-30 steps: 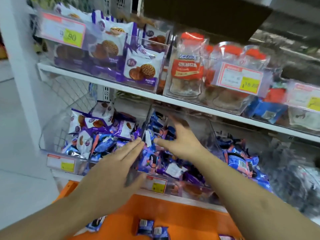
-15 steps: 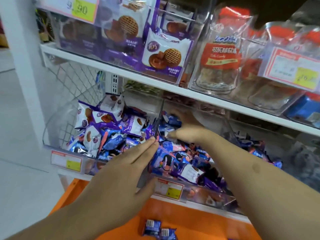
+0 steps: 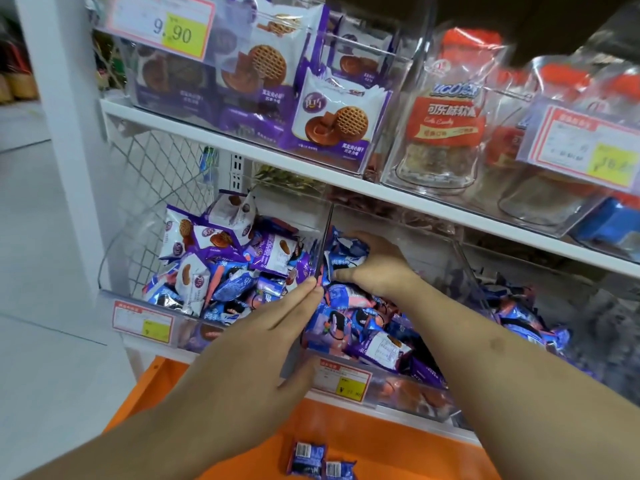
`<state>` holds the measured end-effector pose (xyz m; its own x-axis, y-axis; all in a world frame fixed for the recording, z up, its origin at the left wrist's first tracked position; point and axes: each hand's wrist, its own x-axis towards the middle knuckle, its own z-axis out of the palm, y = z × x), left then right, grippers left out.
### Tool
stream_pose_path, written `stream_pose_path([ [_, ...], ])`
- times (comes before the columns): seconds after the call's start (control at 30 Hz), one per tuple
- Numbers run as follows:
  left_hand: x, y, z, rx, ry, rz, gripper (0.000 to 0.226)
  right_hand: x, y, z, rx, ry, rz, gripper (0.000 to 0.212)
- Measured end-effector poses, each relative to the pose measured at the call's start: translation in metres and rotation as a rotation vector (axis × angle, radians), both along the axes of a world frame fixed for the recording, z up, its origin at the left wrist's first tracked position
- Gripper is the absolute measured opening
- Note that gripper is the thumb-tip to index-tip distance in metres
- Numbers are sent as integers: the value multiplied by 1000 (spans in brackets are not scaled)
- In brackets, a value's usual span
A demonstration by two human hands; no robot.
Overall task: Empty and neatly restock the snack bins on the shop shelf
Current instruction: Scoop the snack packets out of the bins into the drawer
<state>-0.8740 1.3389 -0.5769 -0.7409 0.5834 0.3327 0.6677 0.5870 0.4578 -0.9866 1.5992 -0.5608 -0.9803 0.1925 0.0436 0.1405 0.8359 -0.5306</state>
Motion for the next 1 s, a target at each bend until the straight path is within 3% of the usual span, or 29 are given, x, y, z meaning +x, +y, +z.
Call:
stream_pose_path([
  [0.3,3,-5,4,-28,-75,-4,78,43,18,21,-183,177,-24,65],
  [0.43,6,-3,12,-37,-106,31,79,102,20,44,-353,201,-29,50],
  [0.57,23,6,35,84,-140,69,71,180,4,61,-503,156,46,59],
  [0.63,35,13,46,257,-289,7,71,220,-6,65,-611,119,83,60],
  [0.73,59,26,58,439,-692,-128,78,267,-17,61,-734,99,130,60],
  [0.8,77,39,59,548,-896,-205,64,287,-21,56,-784,90,133,60],
  [1.0,111,62,45,791,-1018,-42,47,323,-14,50,-856,90,85,62],
])
